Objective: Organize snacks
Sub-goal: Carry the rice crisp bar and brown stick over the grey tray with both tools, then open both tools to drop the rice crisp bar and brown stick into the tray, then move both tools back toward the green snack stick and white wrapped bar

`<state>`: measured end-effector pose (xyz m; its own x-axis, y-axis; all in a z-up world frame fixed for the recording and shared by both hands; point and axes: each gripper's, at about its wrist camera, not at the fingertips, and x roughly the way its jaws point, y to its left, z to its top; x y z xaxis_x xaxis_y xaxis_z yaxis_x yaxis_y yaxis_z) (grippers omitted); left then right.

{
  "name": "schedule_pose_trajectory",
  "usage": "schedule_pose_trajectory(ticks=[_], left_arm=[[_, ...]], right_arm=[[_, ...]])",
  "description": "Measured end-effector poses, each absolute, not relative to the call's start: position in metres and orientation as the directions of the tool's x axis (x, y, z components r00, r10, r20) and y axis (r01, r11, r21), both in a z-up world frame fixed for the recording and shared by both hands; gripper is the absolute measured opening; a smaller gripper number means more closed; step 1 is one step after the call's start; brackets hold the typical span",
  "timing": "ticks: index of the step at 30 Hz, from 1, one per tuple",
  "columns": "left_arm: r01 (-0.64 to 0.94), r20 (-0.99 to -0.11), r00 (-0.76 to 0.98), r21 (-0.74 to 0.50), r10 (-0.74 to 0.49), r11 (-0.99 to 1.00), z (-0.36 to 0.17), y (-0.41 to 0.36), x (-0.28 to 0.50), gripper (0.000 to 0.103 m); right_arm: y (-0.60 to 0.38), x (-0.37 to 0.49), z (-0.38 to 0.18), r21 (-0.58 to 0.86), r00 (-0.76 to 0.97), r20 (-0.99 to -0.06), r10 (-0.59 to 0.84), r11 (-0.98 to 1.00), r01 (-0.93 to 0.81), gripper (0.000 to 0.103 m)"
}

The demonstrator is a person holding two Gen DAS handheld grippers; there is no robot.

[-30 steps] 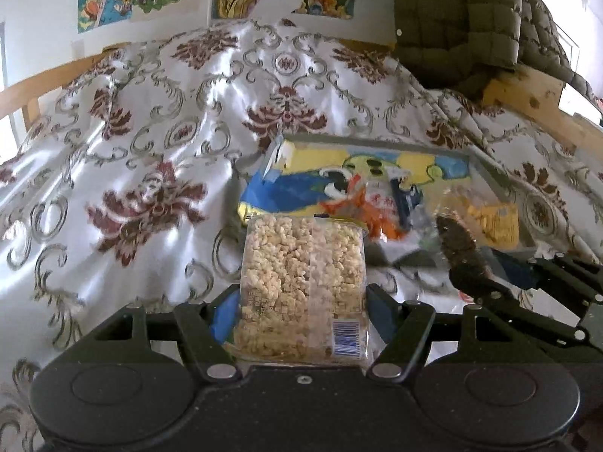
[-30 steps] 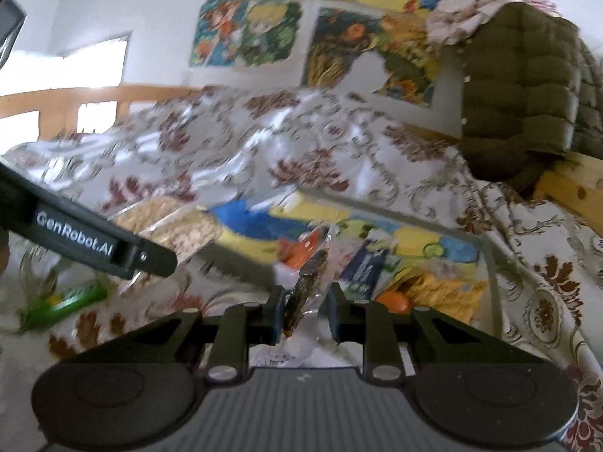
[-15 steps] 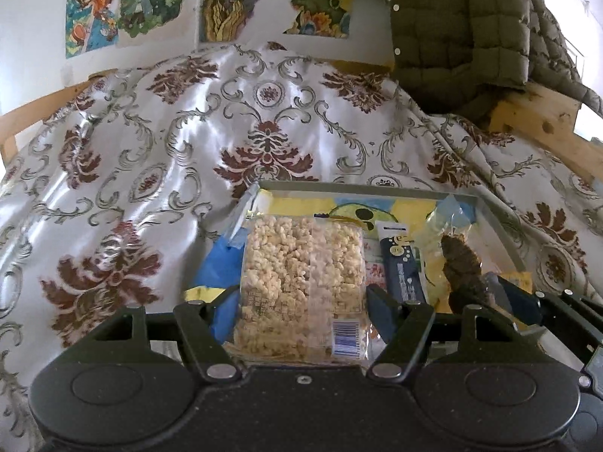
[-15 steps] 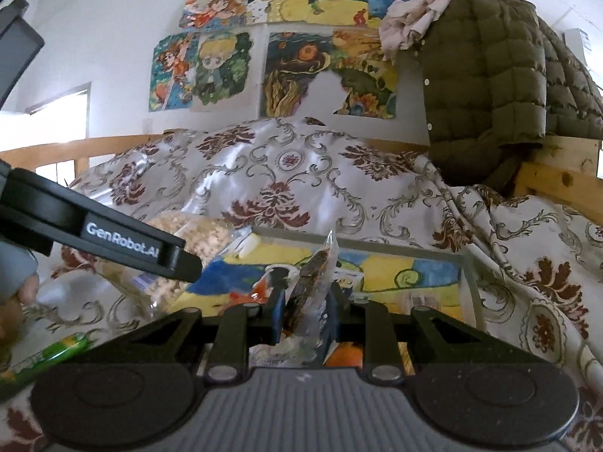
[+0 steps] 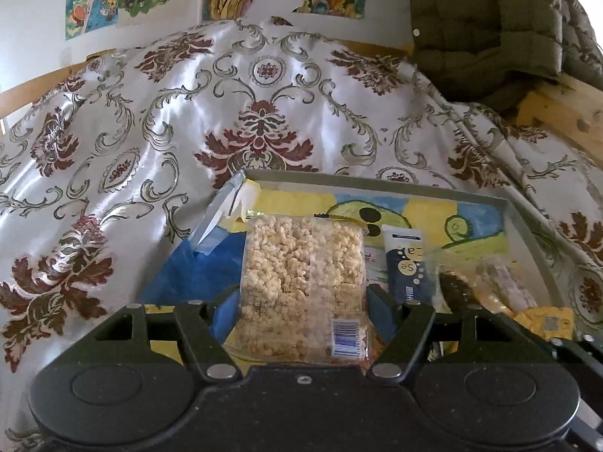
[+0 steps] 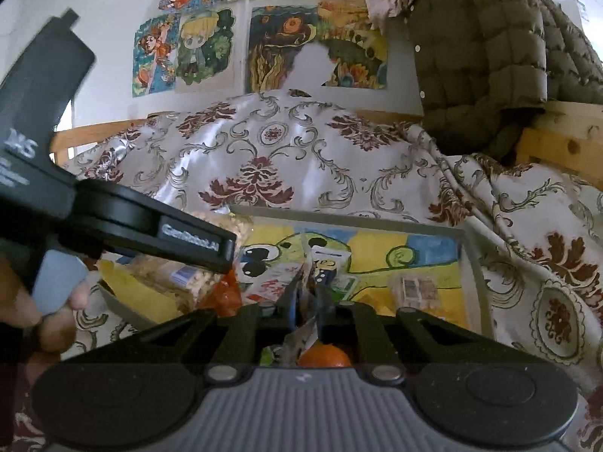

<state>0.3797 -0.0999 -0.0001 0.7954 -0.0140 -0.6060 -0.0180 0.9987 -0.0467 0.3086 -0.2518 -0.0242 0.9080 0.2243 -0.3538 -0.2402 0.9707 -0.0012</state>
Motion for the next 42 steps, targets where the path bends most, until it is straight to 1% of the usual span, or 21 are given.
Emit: schedule_pose_trajectory(ticks=[4, 10, 12, 14, 16, 18, 19, 21, 23, 25, 27, 31, 36, 42], left_arm=[[-0.031, -0.620, 0.784, -0.067, -0.017, 0.997, -0.005, -0.101, 0.388, 0.072], [-0.019, -0.622, 0.783, -0.052, -0.017, 0.998, -0.009, -0.106, 0.391, 0.073], [-0.019, -0.621, 0.784, -0.051, -0.016, 0.999, -0.009, -0.107, 0.388, 0.075], [-0.016, -0.623, 0.782, -0.050, -0.019, 0.999, -0.008, -0.107, 0.386, 0.081], [-0.017, -0.619, 0.785, -0.045, -0.014, 0.999, -0.007, -0.106, 0.383, 0.083], [-0.015, -0.609, 0.793, -0.054, -0.021, 0.998, -0.003, -0.103, 0.378, 0.086], [-0.017, -0.604, 0.797, -0.057, -0.020, 0.998, -0.001, -0.102, 0.376, 0.087], [-0.028, -0.594, 0.804, -0.059, -0.013, 0.998, 0.004, -0.098, 0.369, 0.088], [-0.033, -0.585, 0.811, -0.062, -0.009, 0.997, 0.011, -0.094, 0.360, 0.093], [-0.049, -0.567, 0.824, -0.054, 0.010, 0.997, 0.019, -0.090, 0.349, 0.099], [-0.073, -0.538, 0.843, -0.057, 0.031, 0.996, 0.028, -0.083, 0.334, 0.101], [-0.095, -0.500, 0.865, -0.080, 0.043, 0.992, 0.046, -0.069, 0.304, 0.102], [-0.107, -0.452, 0.890, -0.077, 0.061, 0.991, 0.060, -0.056, 0.258, 0.102], [-0.116, -0.429, 0.900, -0.069, 0.075, 0.991, 0.067, -0.044, 0.204, 0.102]], right_arm=[[-0.257, 0.313, -0.025, 0.029, 0.906, -0.368, 0.208, 0.977, -0.212, 0.014], [-0.272, 0.321, -0.026, 0.076, 0.904, -0.394, 0.166, 0.986, -0.148, 0.037], [-0.276, 0.322, -0.026, 0.085, 0.906, -0.395, 0.150, 0.988, -0.127, 0.049], [-0.279, 0.322, -0.024, 0.088, 0.911, -0.388, 0.139, 0.990, -0.114, 0.054], [-0.282, 0.321, -0.022, 0.081, 0.917, -0.379, 0.122, 0.992, -0.098, 0.058], [-0.284, 0.320, -0.019, 0.082, 0.923, -0.367, 0.111, 0.993, -0.086, 0.065], [-0.286, 0.318, -0.017, 0.085, 0.927, -0.360, 0.105, 0.993, -0.079, 0.068], [-0.288, 0.317, -0.013, 0.088, 0.931, -0.351, 0.099, 0.993, -0.073, 0.080], [-0.291, 0.312, -0.008, 0.098, 0.936, -0.339, 0.097, 0.993, -0.067, 0.089], [-0.295, 0.307, -0.003, 0.121, 0.940, -0.329, 0.093, 0.991, -0.056, 0.092], [-0.299, 0.302, 0.001, 0.144, 0.943, -0.321, 0.091, 0.988, -0.046, 0.098], [-0.308, 0.283, 0.008, 0.186, 0.952, -0.294, 0.089, 0.982, -0.034, 0.102], [-0.314, 0.251, 0.015, 0.220, 0.965, -0.247, 0.086, 0.975, -0.030, 0.103], [-0.310, 0.215, 0.025, 0.245, 0.973, -0.213, 0.092, 0.969, -0.038, 0.103]])
